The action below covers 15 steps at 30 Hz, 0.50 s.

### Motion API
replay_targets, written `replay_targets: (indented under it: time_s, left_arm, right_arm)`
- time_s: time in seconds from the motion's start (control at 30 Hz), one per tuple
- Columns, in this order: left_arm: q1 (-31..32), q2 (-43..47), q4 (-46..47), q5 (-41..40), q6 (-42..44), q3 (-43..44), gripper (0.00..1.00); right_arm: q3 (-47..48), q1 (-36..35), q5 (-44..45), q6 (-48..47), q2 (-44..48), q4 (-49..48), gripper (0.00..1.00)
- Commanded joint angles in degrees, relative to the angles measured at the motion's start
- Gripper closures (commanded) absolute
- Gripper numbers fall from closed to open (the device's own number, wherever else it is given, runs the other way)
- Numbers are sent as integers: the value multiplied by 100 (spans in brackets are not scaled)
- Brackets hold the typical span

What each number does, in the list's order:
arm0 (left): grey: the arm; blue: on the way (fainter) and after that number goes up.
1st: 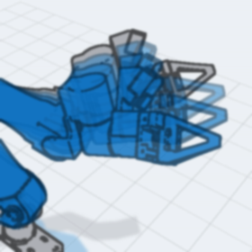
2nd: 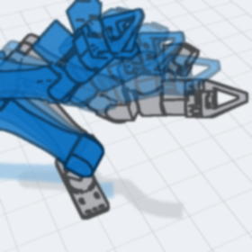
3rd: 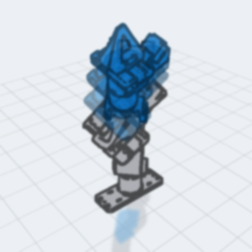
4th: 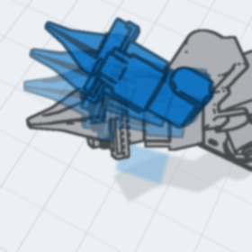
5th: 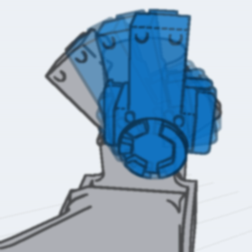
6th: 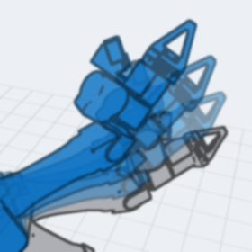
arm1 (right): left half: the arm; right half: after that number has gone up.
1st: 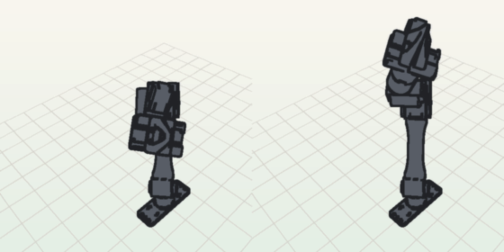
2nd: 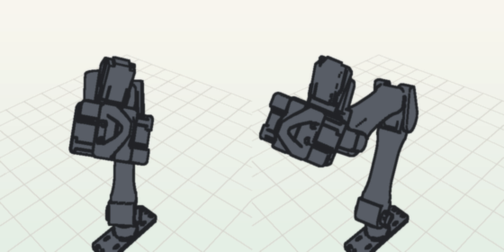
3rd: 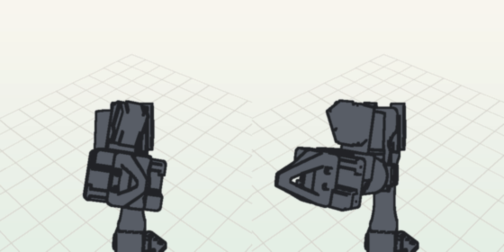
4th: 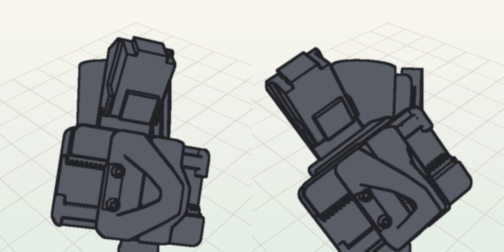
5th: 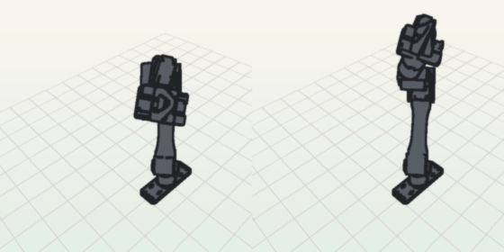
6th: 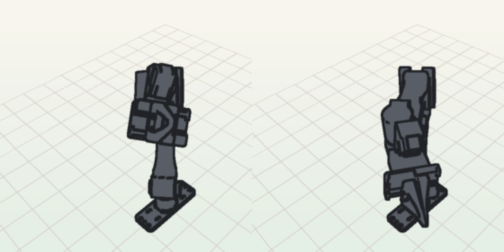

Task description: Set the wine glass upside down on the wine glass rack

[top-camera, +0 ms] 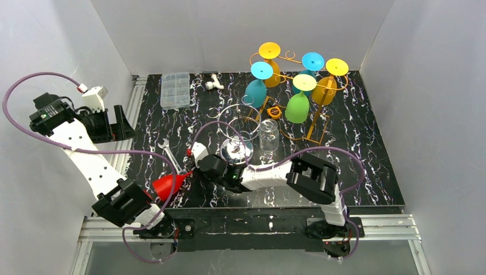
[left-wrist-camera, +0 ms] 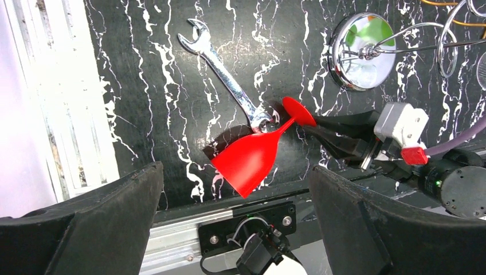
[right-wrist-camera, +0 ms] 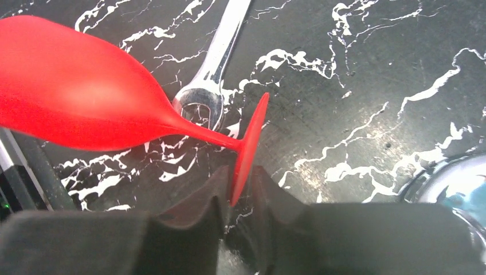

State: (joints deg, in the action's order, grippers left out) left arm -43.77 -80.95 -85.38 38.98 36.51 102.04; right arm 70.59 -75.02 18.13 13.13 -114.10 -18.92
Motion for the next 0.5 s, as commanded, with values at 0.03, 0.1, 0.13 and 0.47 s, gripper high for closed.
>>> replay_targets:
  time_s: [0.03,0.1,0.13,0.47]
  left_arm:
    - [-18,97,-1112,-4,141,314,2]
    - [-18,112,-1112,50,214,430,2]
    - [-18,110,-1115,110,247,500,2]
    - [-17,761,-1108,2899,1913,1111,2]
  right_arm:
    - [420,-30,82,52,-123,-361,89]
    - [335,-30,274,-22,97,-362,99]
    - [267,-29,337,-58,233,-366,99]
    - [667,-30,786,-1819,2012,255,99]
